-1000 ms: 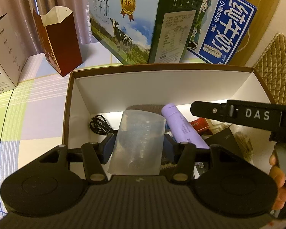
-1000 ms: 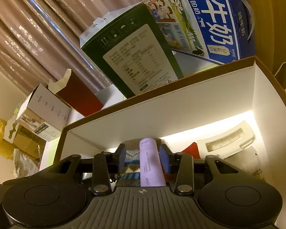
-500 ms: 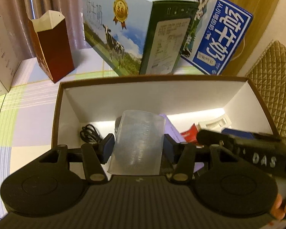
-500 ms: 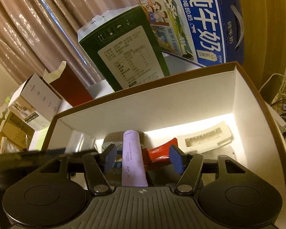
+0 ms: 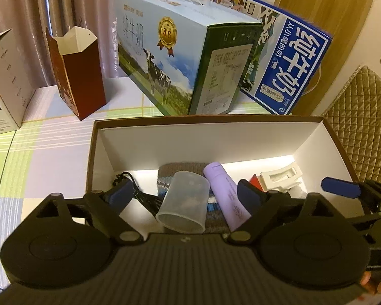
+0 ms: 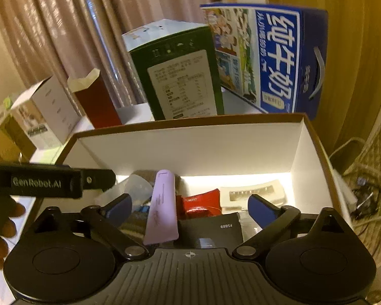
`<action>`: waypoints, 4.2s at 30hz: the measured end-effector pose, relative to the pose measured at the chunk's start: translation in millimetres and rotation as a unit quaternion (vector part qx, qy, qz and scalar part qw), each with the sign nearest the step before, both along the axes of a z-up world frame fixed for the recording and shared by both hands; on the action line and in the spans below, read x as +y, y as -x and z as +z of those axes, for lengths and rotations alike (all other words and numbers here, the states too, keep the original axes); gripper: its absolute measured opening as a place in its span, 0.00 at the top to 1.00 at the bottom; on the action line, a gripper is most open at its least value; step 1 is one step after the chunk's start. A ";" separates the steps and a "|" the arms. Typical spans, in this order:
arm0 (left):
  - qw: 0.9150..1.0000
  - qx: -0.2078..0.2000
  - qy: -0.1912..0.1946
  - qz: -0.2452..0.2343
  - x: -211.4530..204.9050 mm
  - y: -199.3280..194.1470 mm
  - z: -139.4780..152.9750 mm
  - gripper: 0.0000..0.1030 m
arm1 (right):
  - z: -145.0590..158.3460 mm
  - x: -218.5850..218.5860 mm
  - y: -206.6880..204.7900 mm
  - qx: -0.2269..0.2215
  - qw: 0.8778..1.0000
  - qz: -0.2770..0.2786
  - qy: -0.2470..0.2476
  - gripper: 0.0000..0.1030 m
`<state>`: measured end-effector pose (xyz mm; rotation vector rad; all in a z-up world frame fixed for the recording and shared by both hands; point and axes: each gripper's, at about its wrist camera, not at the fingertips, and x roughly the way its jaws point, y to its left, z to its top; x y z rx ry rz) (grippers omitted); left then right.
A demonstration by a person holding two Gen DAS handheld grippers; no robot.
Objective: Organize objects
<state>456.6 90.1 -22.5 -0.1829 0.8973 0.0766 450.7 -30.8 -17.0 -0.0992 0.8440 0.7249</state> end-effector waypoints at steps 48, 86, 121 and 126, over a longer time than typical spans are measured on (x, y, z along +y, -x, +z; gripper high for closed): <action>0.996 -0.052 -0.050 0.051 -82.3 228.8 76.5 0.01 | 76.8 -140.7 153.6 -0.032 0.998 0.014 -0.049 0.02; 0.998 -0.035 -0.041 0.016 -127.3 364.7 88.0 0.01 | 85.8 -203.3 283.4 -0.007 1.000 0.006 -0.024 0.02; 0.999 -0.036 -0.037 0.012 -111.5 391.8 86.4 0.01 | 83.0 -190.1 319.1 -0.006 1.000 -0.004 -0.010 0.02; 0.999 -0.035 -0.036 0.012 -112.4 389.0 85.6 0.01 | 83.2 -188.8 316.3 -0.006 1.000 -0.003 -0.009 0.02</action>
